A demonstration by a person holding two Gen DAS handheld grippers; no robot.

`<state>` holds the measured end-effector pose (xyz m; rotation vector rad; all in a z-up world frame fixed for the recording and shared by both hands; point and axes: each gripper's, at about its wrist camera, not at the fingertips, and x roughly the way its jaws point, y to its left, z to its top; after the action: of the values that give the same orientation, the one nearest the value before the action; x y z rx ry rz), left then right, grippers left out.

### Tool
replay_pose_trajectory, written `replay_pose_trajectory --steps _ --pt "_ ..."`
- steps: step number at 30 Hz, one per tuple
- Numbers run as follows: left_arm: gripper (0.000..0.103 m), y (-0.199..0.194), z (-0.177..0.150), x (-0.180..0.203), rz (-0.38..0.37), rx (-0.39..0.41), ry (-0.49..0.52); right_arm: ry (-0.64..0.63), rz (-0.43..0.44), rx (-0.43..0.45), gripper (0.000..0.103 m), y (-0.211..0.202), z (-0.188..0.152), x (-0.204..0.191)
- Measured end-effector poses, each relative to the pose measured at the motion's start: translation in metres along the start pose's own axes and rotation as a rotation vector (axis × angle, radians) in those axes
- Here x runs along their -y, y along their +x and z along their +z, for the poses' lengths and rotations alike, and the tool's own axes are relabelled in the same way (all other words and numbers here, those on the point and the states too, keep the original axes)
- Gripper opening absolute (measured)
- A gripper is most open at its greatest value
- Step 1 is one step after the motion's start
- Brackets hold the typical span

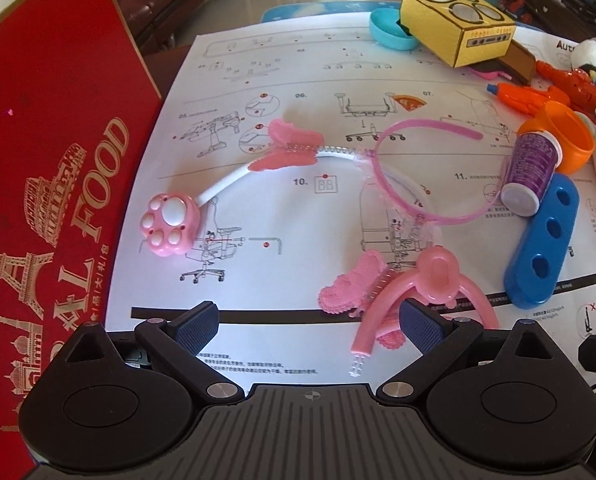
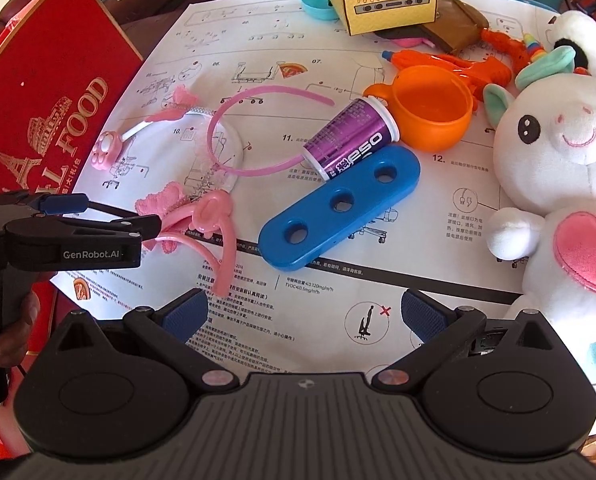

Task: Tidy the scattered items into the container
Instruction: 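Move the right gripper toward the band of the pink butterfly headband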

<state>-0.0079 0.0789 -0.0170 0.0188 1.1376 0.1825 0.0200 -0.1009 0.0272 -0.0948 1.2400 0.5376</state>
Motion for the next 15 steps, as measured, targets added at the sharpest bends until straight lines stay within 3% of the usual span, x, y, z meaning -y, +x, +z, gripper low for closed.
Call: replay_pose_trajectory --steps 9,15 --pt "0.102 0.003 0.013 -0.030 0.051 0.032 -0.003 -0.015 -0.015 0.039 0.102 0.001 0.017 -0.018" --pt "0.102 0.017 0.042 -0.052 0.094 0.079 0.031 -0.050 -0.013 0.032 0.102 0.009 0.026 -0.034"
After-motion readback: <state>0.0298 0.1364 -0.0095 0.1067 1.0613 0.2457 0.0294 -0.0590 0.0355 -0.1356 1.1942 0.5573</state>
